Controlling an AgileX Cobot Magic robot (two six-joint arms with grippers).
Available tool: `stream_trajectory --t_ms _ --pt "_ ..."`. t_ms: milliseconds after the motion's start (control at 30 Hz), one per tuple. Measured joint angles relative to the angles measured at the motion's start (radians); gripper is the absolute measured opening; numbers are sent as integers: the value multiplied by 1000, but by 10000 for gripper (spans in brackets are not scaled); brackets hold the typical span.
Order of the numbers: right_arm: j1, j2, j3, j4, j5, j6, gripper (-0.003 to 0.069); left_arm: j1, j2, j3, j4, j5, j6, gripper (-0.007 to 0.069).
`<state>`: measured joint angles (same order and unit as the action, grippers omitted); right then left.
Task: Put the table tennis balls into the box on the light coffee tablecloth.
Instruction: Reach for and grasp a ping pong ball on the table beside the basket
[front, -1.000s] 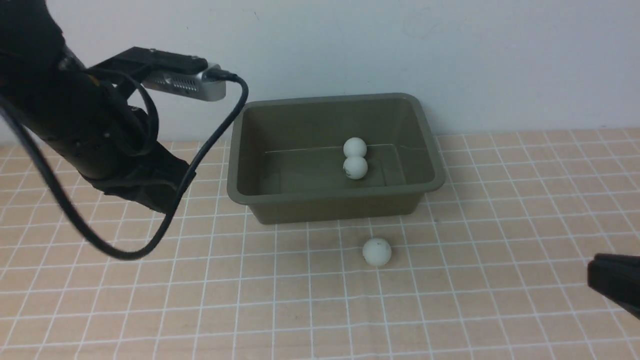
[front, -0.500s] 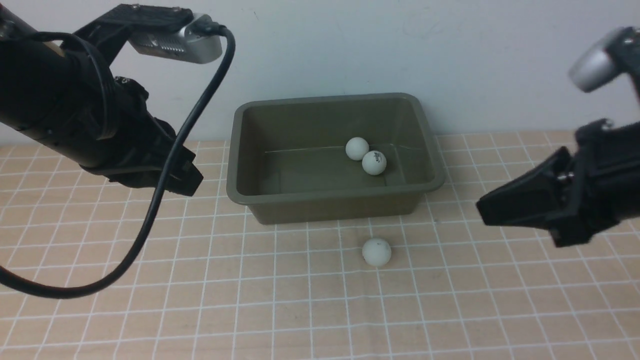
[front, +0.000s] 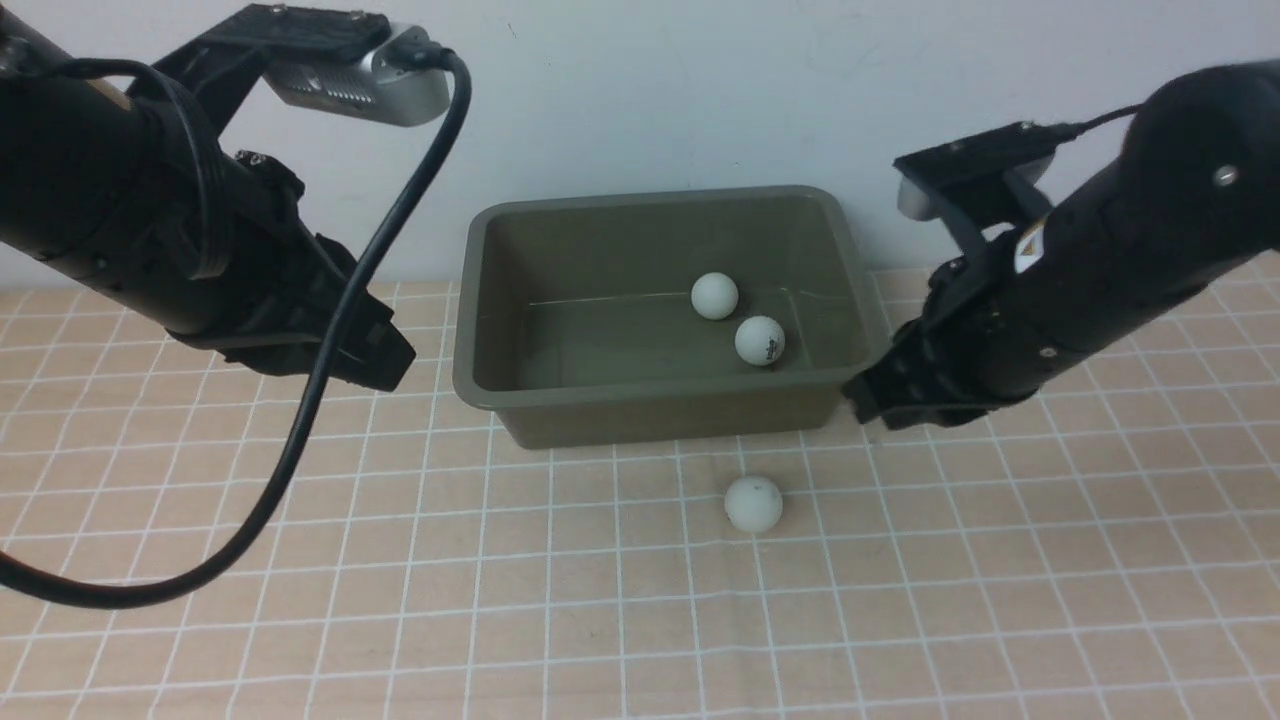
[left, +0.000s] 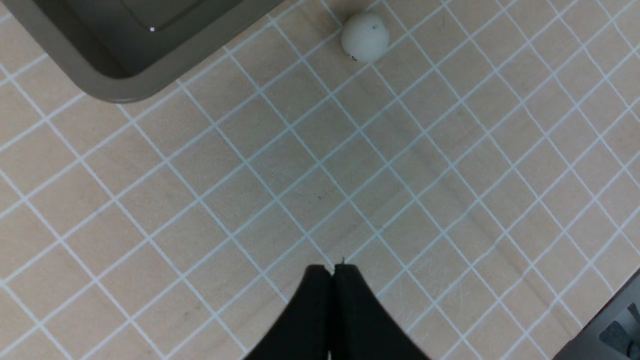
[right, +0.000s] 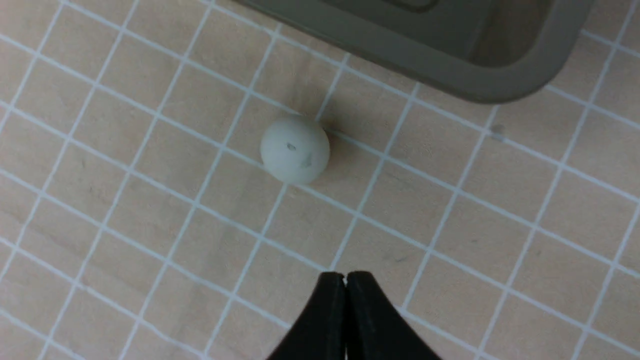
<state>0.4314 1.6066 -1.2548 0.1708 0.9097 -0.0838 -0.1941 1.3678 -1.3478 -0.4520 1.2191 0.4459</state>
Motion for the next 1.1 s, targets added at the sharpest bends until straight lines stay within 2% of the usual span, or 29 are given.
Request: stream_trajectory --t_ms 167,300,533,667,933,1100 --pt "4 71 -1 87 -65 -14 -10 0 0 0 0 0 11 -58" --pt "4 152 -1 191 -118 -92 57 0 0 0 0 0 28 -58" --pt "4 230 -1 226 -156 -108 315 0 0 0 0 0 30 -58" --pt "4 235 -2 229 -191 -114 404 0 0 0 0 0 31 -58" --pt "37 269 -7 229 -221 -187 428 0 0 0 -1 -1 45 -58" --pt "54 284 -8 208 -243 -190 429 0 0 0 -1 -1 45 -58"
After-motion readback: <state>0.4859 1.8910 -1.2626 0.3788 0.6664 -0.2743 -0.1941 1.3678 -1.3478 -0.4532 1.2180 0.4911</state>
